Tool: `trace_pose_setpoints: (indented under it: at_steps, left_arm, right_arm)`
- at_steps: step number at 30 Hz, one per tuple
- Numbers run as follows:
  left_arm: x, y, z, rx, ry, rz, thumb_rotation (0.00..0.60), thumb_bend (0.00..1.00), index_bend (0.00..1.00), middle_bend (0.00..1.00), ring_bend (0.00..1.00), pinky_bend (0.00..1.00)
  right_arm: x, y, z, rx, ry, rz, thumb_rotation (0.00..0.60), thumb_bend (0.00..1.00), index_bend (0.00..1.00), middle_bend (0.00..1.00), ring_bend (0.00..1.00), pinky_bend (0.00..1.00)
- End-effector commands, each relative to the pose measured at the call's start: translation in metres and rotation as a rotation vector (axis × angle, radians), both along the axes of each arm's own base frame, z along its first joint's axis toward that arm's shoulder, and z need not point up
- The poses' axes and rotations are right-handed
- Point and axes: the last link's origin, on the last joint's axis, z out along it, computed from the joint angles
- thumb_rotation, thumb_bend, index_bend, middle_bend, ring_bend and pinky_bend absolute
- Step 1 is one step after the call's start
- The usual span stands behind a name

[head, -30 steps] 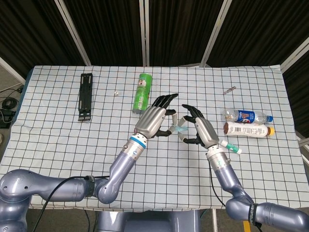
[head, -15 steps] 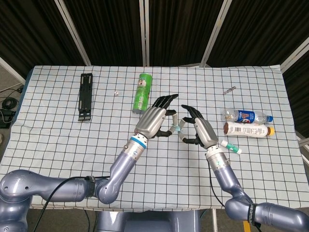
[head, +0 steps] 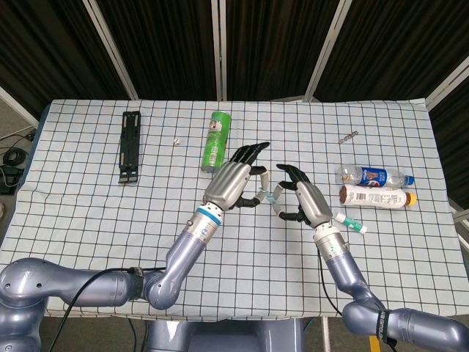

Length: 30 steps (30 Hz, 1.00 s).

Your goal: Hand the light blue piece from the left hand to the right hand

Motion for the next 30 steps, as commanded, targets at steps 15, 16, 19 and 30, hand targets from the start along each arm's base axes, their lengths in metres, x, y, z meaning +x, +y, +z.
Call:
trace_pose_setpoints:
  at_steps: [15,16,19,30]
  left_arm:
    - [-0.036,0.007,0.046,0.092,0.011,0.043,0.600,0.70,0.90,0.00,0.00,0.00]
    - [-0.046,0.008,0.049,0.102,0.030,0.055,0.600,0.70,0.90,0.00,0.00,0.00]
    - [-0.082,0.006,0.053,0.114,0.084,0.102,0.600,0.69,0.90,0.00,0.00,0.00]
    - [-0.207,-0.016,0.067,0.124,0.269,0.230,0.600,0.00,0.00,0.00,0.00,0.00]
  right_arm:
    - [-0.049,0.013,-0.025,0.047,0.099,-0.091,0.600,0.39,0.74,0.10,0.00,0.00]
    - [-0.051,0.014,-0.026,0.046,0.105,-0.092,0.600,0.39,0.74,0.10,0.00,0.00]
    - [-0.056,0.015,-0.029,0.042,0.125,-0.094,0.600,0.37,0.72,0.10,0.00,0.00]
    - [-0.065,0.019,-0.026,0.005,0.243,-0.026,0.600,0.00,0.06,0.02,0.00,0.00]
